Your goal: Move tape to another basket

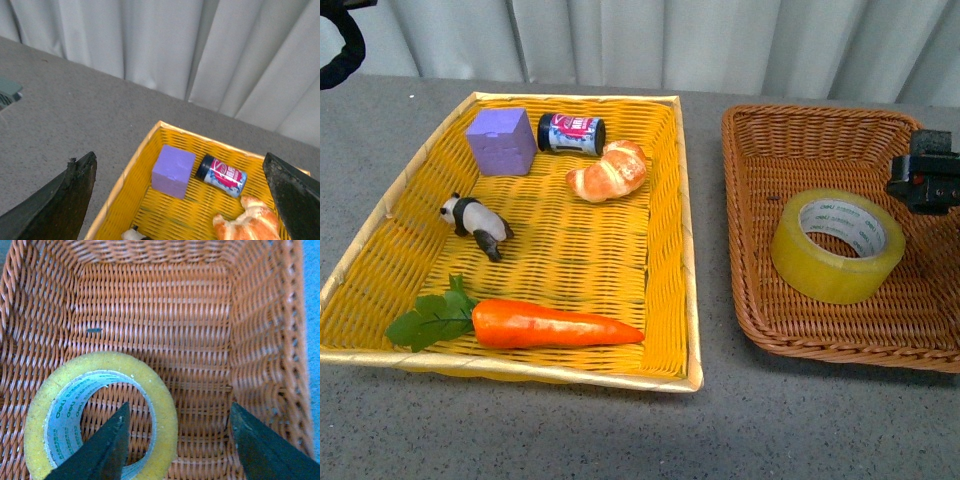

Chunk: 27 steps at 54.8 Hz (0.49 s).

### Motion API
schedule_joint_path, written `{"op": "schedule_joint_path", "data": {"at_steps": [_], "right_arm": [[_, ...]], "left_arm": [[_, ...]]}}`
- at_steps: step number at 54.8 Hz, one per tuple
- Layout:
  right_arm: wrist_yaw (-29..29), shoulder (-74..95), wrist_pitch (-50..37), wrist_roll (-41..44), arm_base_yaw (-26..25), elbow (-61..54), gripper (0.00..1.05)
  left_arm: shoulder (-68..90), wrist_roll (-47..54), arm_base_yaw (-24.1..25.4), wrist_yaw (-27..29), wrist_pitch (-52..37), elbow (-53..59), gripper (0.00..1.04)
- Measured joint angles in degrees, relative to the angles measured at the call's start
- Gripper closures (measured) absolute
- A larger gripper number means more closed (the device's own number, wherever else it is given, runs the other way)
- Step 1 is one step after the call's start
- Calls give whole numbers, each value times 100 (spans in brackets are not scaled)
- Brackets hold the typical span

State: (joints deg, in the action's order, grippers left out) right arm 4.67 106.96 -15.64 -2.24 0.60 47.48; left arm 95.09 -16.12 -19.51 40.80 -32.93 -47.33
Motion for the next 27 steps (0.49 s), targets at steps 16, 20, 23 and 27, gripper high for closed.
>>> {"op": "schedule_joint_path", "data": {"at_steps": [16, 20, 23, 27], "right_arm": [[-450, -601, -4041, 256, -46, -1674, 34], [-481, -682, -5265, 256, -57, -2179, 46], [-485, -903, -5654, 258, -57, -2420, 55], [-483, -1316, -5729, 258, -57, -2706, 67]], "left_arm": [[-295, 1001, 142, -1217, -1707, 966, 24], [-551, 1257, 330, -2162, -2308, 1464, 36], [-778, 1362, 446, -2514, -2433, 1764, 45], [-1161, 1462, 603, -2785, -2518, 2210, 60]]}}
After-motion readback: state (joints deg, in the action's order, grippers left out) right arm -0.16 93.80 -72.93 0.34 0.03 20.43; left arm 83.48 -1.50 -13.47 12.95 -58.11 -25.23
